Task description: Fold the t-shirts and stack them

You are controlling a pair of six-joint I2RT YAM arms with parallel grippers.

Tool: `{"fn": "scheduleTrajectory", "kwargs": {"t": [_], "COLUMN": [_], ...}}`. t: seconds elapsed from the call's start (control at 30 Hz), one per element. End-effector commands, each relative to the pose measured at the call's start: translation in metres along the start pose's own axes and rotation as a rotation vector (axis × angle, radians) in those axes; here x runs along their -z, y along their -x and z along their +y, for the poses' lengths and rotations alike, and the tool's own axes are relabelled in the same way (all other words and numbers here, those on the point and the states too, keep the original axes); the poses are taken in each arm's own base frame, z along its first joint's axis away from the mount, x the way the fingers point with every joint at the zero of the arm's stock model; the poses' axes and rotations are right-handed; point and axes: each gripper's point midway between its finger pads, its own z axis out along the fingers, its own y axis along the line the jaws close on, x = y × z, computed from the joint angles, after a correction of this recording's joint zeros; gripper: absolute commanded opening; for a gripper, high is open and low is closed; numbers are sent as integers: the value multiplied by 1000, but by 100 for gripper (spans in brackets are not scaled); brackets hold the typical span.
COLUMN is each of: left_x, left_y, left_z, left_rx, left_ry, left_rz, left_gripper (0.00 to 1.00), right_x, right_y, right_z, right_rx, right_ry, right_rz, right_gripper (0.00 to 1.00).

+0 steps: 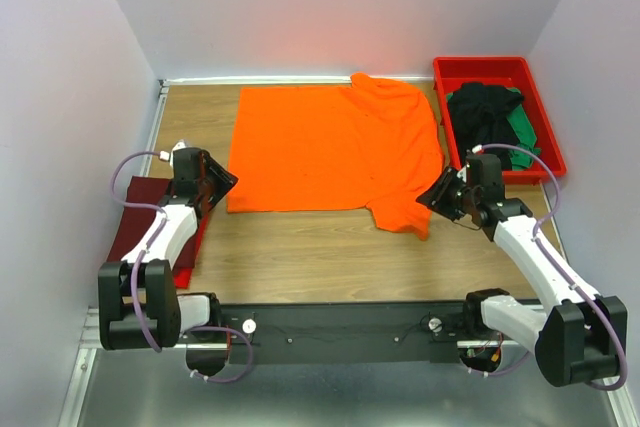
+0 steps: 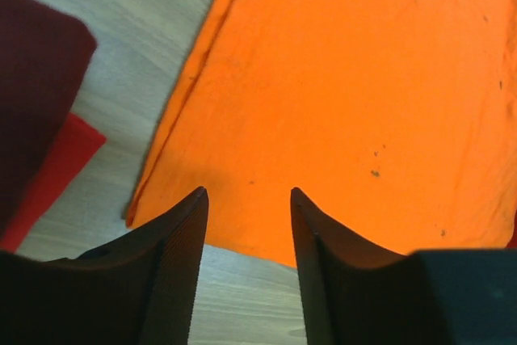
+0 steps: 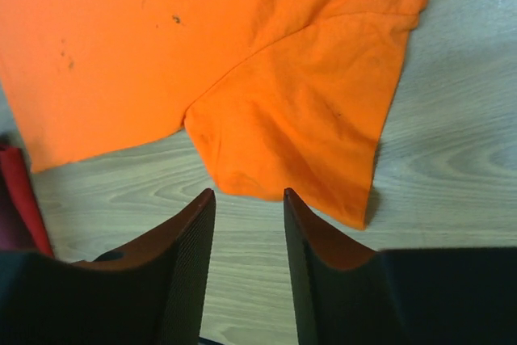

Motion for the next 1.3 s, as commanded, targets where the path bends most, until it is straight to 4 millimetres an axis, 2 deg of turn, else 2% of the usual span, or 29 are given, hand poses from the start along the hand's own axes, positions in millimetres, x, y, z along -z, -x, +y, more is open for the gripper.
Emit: {"fn": "scheduleTrajectory", "kwargs": {"t": [0.0, 0.13, 0.3, 0.4, 0.53, 0.77, 0.97, 1.17, 1.27], "left_x": [10, 12, 8, 3, -1, -13, -20, -25, -26], "left_y": [14, 13, 2, -14, -24, -38, -42, -41, -39], "left_z": [24, 44, 56, 55, 56, 60, 65, 65, 62], "left_rx": [-23, -19, 2, -13, -7, -26, -42, -70, -76], "left_ry": [144, 247, 312, 331, 347, 380, 395, 395, 383], "left_rz": [-79, -95, -87, -58, -40, -8, 5, 8, 2], "left_gripper": [55, 56, 55, 52, 48, 46, 36, 22, 8], "right_x": [5, 1, -10, -18, -26, -33, -37, -35, -32], "right_y": [8, 17, 19, 18, 13, 8, 0, -11, -22], "right_z": [-1, -7, -16, -25, -32, -47, -59, -56, -59], "right_rx": [11, 30, 45, 48, 46, 34, 23, 2, -14], "right_ry": [-31, -75, -124, -159, -177, -229, -271, -238, -240], "right_rz": [-16, -36, -31, -24, -10, -6, 9, 38, 49], "right_gripper": [50, 51, 50, 49, 49, 49, 49, 48, 47]}}
